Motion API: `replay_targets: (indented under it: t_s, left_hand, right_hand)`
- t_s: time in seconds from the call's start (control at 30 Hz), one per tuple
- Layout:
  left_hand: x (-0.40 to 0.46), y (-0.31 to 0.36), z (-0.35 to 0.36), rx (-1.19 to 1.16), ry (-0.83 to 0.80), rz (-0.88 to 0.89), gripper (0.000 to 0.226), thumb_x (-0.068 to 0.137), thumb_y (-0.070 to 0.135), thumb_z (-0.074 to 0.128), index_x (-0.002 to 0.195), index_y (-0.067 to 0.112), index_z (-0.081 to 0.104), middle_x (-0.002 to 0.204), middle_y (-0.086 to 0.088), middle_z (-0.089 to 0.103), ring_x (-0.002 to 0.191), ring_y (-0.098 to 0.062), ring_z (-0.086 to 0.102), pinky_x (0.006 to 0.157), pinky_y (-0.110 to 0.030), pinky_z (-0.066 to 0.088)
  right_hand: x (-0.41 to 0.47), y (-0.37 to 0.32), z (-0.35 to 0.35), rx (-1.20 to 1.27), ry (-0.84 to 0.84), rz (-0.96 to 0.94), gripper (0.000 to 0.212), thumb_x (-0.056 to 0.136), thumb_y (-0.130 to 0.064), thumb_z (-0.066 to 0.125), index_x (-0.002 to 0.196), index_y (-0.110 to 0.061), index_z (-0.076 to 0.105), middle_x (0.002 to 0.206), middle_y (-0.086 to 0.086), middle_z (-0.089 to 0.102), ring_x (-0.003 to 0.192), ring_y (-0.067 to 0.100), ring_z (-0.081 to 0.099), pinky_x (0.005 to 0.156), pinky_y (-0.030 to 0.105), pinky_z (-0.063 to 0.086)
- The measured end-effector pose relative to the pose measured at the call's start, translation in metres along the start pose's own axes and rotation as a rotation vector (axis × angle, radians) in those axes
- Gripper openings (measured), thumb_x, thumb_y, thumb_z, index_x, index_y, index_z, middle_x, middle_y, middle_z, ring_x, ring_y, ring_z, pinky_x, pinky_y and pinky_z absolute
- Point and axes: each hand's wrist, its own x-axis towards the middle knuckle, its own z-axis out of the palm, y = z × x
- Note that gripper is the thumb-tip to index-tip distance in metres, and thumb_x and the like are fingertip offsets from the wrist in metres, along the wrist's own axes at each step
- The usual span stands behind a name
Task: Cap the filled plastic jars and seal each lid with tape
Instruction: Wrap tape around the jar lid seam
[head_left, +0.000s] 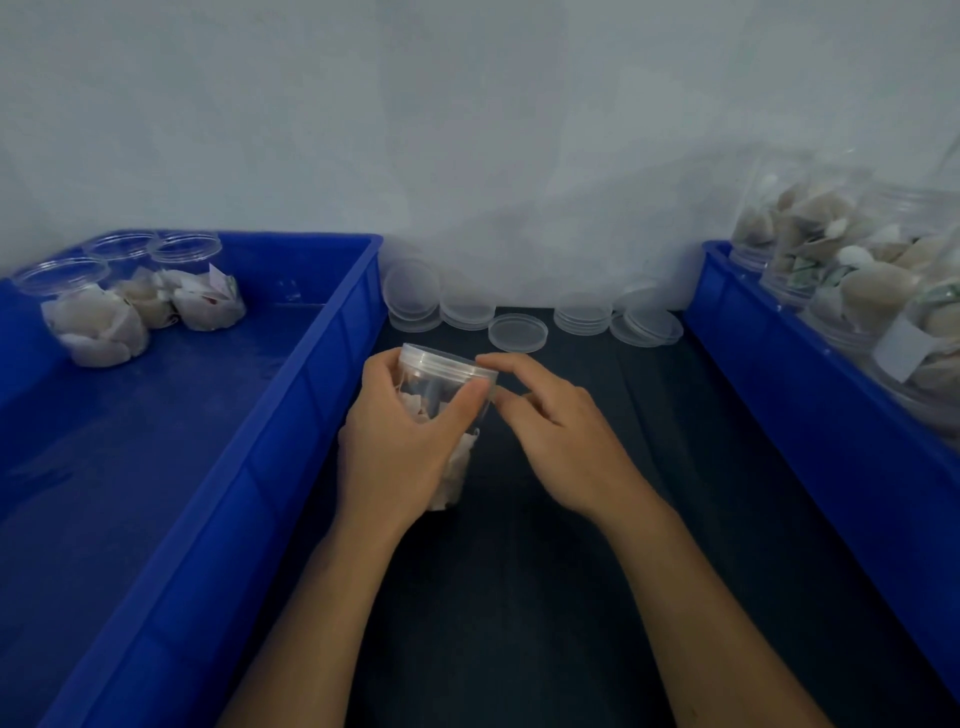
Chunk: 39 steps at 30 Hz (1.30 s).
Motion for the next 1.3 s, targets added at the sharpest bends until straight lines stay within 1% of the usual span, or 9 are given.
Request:
replay_targets:
  t_s: [0.1,0.17,0.3,0.43,0.6,0.77,1.07,1.2,1.3]
  left_hand:
    - [0.002,0.0,0.0,-0.033,0.006,0.014,0.064,0.074,0.074,0.072,0.123,0.036,0.055,0.109,0.041,0.061,0.097,0.017,0.062,0.067,-0.007,0.05]
    - [0.003,-0.001,-0.001,-0.058,0.005,0.003,0.056,0.079,0.067,0.075,0.121,0.036,0.056,0.108,0.043,0.06,0.097,0.018,0.062,0.067,-0.009,0.051]
    - [0.003,0.001,-0.002,-0.1,-0.013,-0.015,0.057,0.071,0.075,0.072,0.114,0.041,0.058,0.111,0.04,0.062,0.099,0.018,0.061,0.069,-0.011,0.052]
    - [0.002,0.002,-0.003,-0.154,-0.057,-0.075,0.06,0.068,0.078,0.072,0.114,0.042,0.061,0.108,0.029,0.068,0.095,0.005,0.07,0.076,-0.023,0.055]
    - [0.004,0.001,-0.004,-0.21,-0.098,-0.132,0.041,0.082,0.064,0.079,0.112,0.039,0.065,0.103,0.023,0.073,0.091,0.001,0.074,0.065,-0.018,0.057]
    - [0.002,0.007,-0.007,-0.274,-0.138,-0.127,0.055,0.069,0.071,0.072,0.11,0.035,0.067,0.101,0.023,0.074,0.088,0.002,0.074,0.063,-0.009,0.053]
    - [0.007,-0.001,-0.006,-0.359,-0.207,-0.166,0.052,0.081,0.061,0.072,0.116,0.022,0.069,0.103,0.006,0.078,0.09,-0.014,0.078,0.067,-0.02,0.06]
    - [0.005,-0.003,-0.004,-0.318,-0.2,-0.132,0.055,0.081,0.067,0.07,0.119,0.027,0.064,0.103,0.014,0.075,0.092,-0.009,0.077,0.065,-0.018,0.059]
    - [0.002,-0.001,-0.003,-0.181,-0.105,-0.066,0.075,0.078,0.079,0.07,0.135,0.032,0.054,0.112,0.013,0.069,0.1,0.003,0.069,0.072,-0.021,0.059]
  right_hand:
    - [-0.003,0.0,-0.001,0.001,0.017,-0.016,0.042,0.099,-0.048,0.039,0.136,-0.06,0.054,0.073,-0.01,0.065,0.067,0.008,0.061,0.066,0.035,0.046]
    - [-0.003,0.001,-0.002,-0.031,0.037,-0.021,0.043,0.098,-0.051,0.039,0.138,-0.057,0.053,0.067,-0.009,0.062,0.062,0.008,0.058,0.062,0.032,0.04]
    - [-0.004,0.004,-0.008,-0.13,0.071,-0.038,0.041,0.101,-0.049,0.041,0.14,-0.049,0.05,0.066,-0.011,0.061,0.061,0.009,0.058,0.06,0.031,0.036]
    - [-0.006,0.004,-0.011,-0.235,0.095,-0.079,0.038,0.105,-0.047,0.037,0.14,-0.045,0.051,0.07,-0.011,0.062,0.063,0.012,0.059,0.06,0.033,0.037]
    - [-0.006,0.003,-0.012,-0.235,0.09,-0.089,0.038,0.105,-0.047,0.037,0.14,-0.046,0.052,0.071,-0.012,0.062,0.065,0.012,0.06,0.062,0.035,0.042]
    - [-0.006,0.002,-0.014,-0.259,0.06,-0.084,0.038,0.107,-0.046,0.038,0.143,-0.052,0.05,0.074,-0.019,0.062,0.07,0.008,0.061,0.065,0.033,0.043]
    - [-0.007,-0.003,-0.012,-0.286,0.079,-0.105,0.037,0.104,-0.046,0.039,0.137,-0.055,0.053,0.073,-0.017,0.065,0.07,0.007,0.062,0.073,0.034,0.053]
    - [-0.007,-0.002,-0.009,-0.248,0.092,-0.113,0.034,0.107,-0.044,0.04,0.136,-0.051,0.056,0.073,-0.014,0.066,0.071,0.006,0.063,0.077,0.039,0.056]
    - [-0.006,-0.002,-0.008,-0.233,0.105,-0.118,0.037,0.106,-0.047,0.038,0.138,-0.048,0.057,0.071,-0.015,0.064,0.07,0.005,0.062,0.072,0.035,0.053]
